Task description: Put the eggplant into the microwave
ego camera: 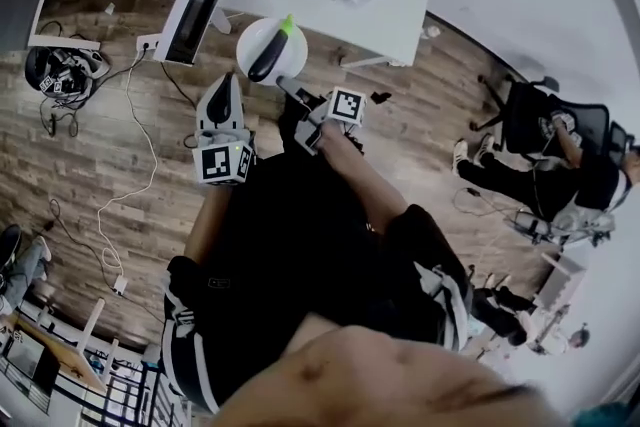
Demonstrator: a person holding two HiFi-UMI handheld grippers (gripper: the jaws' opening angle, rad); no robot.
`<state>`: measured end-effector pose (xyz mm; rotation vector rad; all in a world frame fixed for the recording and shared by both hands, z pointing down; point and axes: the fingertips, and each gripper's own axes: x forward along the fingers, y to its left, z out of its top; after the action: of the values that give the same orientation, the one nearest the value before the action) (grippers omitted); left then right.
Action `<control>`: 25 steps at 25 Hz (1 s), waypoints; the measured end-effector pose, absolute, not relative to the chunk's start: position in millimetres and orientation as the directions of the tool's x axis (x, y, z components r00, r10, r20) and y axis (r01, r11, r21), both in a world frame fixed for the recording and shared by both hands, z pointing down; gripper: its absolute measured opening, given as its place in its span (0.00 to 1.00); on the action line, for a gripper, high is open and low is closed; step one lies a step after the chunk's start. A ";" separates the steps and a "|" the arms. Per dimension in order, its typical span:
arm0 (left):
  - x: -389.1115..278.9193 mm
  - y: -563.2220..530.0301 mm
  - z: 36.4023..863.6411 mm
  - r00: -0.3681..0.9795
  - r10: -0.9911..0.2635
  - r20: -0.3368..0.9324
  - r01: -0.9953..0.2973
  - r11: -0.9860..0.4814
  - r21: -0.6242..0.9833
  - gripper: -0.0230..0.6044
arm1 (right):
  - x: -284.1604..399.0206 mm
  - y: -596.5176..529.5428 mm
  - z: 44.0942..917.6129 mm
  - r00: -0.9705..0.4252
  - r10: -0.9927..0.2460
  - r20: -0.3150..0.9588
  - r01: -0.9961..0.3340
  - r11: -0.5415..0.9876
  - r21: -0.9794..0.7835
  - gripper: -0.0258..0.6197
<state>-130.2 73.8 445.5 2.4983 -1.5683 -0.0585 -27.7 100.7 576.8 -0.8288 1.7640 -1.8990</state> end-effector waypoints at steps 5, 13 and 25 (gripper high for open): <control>-108.6 46.3 445.7 0.392 -0.917 0.075 -0.912 -0.377 0.162 0.09 | -10.4 65.5 582.5 -0.758 -0.636 0.143 -0.106 -0.096 -0.990 0.10; -81.9 12.1 443.5 0.304 -0.950 0.074 -0.940 -0.286 0.187 0.09 | 16.4 24.1 593.9 -0.786 -0.598 0.160 -0.112 -0.116 -0.987 0.10; -67.3 -18.3 446.1 0.258 -0.962 0.089 -0.960 -0.244 0.137 0.09 | 23.2 -20.6 613.8 -0.774 -0.611 0.164 -0.094 -0.145 -0.985 0.10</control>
<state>-67.3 -18.3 446.1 2.3571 -1.8207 -0.0197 23.2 -20.6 613.8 -0.7925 1.7692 -1.9808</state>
